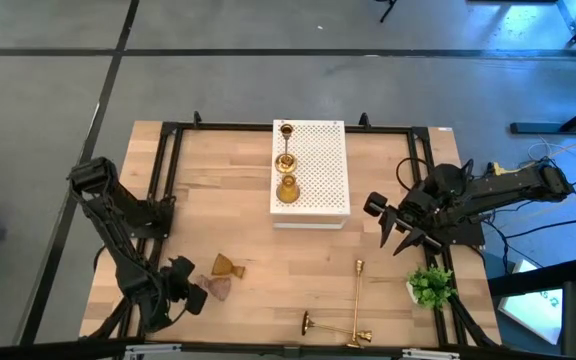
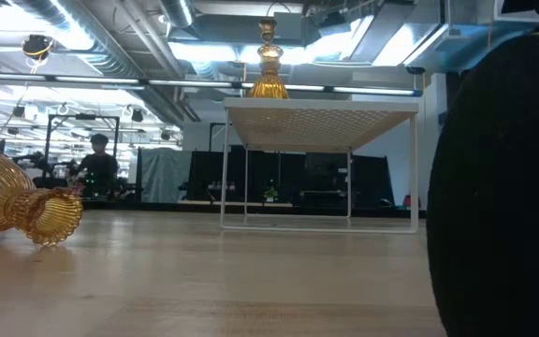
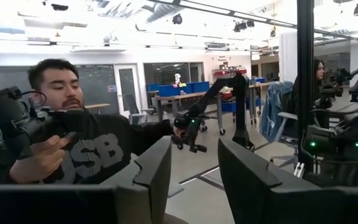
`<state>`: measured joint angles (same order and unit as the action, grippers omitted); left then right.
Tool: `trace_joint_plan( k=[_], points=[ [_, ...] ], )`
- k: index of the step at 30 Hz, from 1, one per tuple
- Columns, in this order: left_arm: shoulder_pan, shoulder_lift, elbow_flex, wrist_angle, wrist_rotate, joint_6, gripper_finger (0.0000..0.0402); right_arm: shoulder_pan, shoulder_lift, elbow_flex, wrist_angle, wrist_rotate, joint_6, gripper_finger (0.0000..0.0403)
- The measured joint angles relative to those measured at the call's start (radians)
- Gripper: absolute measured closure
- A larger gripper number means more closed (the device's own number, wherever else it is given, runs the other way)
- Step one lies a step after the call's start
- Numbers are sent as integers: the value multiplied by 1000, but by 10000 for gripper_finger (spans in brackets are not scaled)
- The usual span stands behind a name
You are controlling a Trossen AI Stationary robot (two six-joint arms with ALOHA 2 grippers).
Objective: Pick & Place candle stick holders
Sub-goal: Put the pink candle holder on the shelf
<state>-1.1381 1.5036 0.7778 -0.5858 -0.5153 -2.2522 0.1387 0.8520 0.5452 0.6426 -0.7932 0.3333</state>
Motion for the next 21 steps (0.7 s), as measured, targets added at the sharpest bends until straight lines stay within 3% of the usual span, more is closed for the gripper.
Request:
trace_joint_plan(
  k=[14, 21],
  points=[
    [-2, 0, -36, -26, 9, 15, 194, 0, 0, 1, -11, 0, -5, 270],
    [-2, 0, -36, -95, -66, 14, 194, 0, 0, 2, -11, 12, -8, 270]
  ],
)
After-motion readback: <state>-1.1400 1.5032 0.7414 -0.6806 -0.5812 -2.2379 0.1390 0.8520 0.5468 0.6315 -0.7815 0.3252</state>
